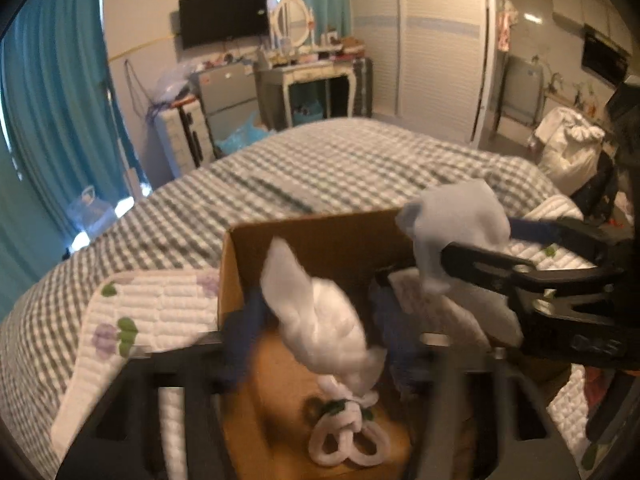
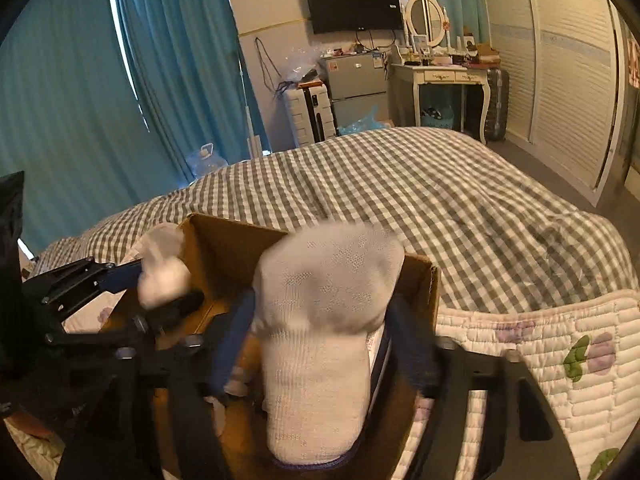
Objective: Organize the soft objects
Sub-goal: 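Carry the sock and cloth into the box and release both tools, then grasp the blue tissue pack with the left tool while the right grasps the folded cloth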
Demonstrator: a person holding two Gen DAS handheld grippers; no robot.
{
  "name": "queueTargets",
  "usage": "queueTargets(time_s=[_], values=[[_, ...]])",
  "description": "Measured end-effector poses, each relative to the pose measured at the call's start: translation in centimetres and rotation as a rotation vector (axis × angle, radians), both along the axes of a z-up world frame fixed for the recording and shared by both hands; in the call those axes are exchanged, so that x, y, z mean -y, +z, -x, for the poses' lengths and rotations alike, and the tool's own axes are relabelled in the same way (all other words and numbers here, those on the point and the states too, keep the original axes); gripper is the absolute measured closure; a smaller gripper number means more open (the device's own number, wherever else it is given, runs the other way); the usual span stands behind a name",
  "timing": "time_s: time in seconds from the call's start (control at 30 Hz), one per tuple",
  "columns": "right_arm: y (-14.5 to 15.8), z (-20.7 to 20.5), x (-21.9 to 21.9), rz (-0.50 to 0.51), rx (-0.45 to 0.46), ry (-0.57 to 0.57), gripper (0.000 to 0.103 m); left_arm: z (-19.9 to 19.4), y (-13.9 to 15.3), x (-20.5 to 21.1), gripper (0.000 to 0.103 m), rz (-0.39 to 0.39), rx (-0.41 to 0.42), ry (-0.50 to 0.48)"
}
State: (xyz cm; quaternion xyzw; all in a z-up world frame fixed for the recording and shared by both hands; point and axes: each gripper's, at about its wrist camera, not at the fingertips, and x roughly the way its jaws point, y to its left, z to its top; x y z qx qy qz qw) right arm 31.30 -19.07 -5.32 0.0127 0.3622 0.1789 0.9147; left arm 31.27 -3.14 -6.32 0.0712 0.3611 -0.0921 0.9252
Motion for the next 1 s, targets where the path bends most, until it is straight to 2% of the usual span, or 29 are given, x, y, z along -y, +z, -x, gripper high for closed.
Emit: queueTargets(time_s=[0.07, 0.17, 0.3, 0.43, 0.57, 0.7, 0.77, 0.87, 1.0], values=[[0.9, 1.3, 0.0, 0.030, 0.052, -0.016, 0.027, 0.8, 0.3, 0.4, 0.027, -0.024, 0.033, 0.012], [2.8, 2.7, 0.4, 0.016, 0.084, -0.034, 0.023, 1.9, 1.1, 0.5, 0.027, -0.031, 0.037, 0.016], [6.2, 5.2, 1.3, -0.003, 0.118, -0.047, 0.023, 4.5, 3.9, 0.1, 0.027, -0.025, 0.072, 0.029], [11.0, 9.8, 1.6, 0.018, 0.176, -0.048, 0.023, 8.9, 8.9, -0.5, 0.027, -0.034, 0.166, 0.034], [15.9, 15.3, 1.9, 0.034, 0.253, -0.048, 0.017, 14.5, 14.5, -1.5, 0.027, -0.005, 0.261, 0.033], [19.2, 20.8, 1.7, 0.057, 0.306, -0.024, 0.009, 19.5, 17.6, -2.8, 0.025, 0.028, 0.307, 0.032], [19.8, 23.0, 1.3, 0.082, 0.323, -0.013, 0.001, 21.4, 18.2, -3.4, 0.025, 0.042, 0.313, 0.032], [18.8, 26.9, 0.4, 0.091, 0.335, 0.030, 0.000, 23.7, 17.8, -4.5, 0.025, 0.065, 0.287, 0.024], [15.2, 29.2, -0.6, 0.077, 0.272, 0.060, 0.000, 26.4, 14.4, -5.4, 0.025, -0.009, 0.242, 0.037]])
